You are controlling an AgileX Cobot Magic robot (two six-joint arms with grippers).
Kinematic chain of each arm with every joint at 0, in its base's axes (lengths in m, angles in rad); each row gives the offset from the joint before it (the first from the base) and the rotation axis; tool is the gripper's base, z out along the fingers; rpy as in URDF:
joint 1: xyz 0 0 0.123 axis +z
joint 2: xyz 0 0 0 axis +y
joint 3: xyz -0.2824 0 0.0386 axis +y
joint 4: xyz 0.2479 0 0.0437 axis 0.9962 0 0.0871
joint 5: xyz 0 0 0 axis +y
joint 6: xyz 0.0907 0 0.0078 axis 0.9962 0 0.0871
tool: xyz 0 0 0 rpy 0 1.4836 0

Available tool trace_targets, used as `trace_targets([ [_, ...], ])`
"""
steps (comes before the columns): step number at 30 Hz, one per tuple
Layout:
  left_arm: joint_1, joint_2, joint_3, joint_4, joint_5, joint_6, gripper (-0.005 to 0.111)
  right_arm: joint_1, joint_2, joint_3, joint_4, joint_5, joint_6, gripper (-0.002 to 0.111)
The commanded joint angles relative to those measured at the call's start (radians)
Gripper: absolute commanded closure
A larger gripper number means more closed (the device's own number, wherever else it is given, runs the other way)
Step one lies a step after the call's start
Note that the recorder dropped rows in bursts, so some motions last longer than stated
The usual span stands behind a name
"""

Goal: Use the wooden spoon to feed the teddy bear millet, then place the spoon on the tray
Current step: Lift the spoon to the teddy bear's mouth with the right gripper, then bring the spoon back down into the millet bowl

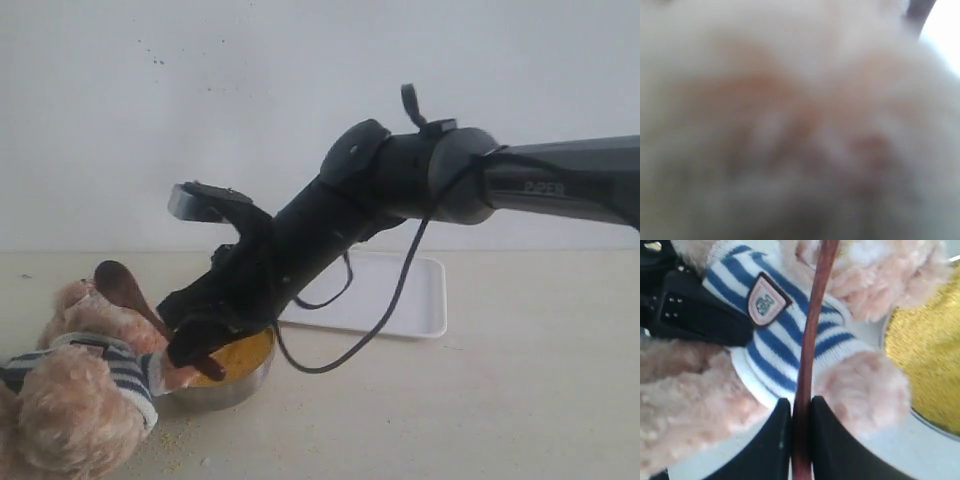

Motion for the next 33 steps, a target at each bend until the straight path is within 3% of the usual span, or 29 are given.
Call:
trace_targets([
  [1, -0.004, 0.001, -0.005, -0.04, 0.039, 0.007, 0.103, -0.08, -0.079, -0.011, -0.173, 0.179, 0.051, 0.109],
  [3, -0.004, 0.001, -0.005, -0.047, 0.039, 0.025, 0.103, -0.111, -0.106, -0.011, -0.25, 0.251, 0.081, 0.109],
  [9, -0.002, 0.001, -0.005, -0.049, 0.039, 0.041, 0.103, -0.129, -0.174, 0.009, -0.537, 0.251, 0.298, 0.109],
  [14, 0.014, 0.001, -0.022, -0.107, 0.039, 0.075, 0.103, -0.118, -0.185, 0.009, -0.557, 0.251, 0.407, 0.109],
  [22, 0.059, 0.001, -0.07, -0.123, 0.039, 0.151, 0.103, -0.009, -0.168, -0.005, -0.561, 0.251, 0.416, 0.109],
  [33, 0.059, 0.001, -0.106, -0.123, 0.039, 0.149, 0.103, 0.073, 0.115, -0.369, -0.652, 0.251, 0.549, 0.109],
])
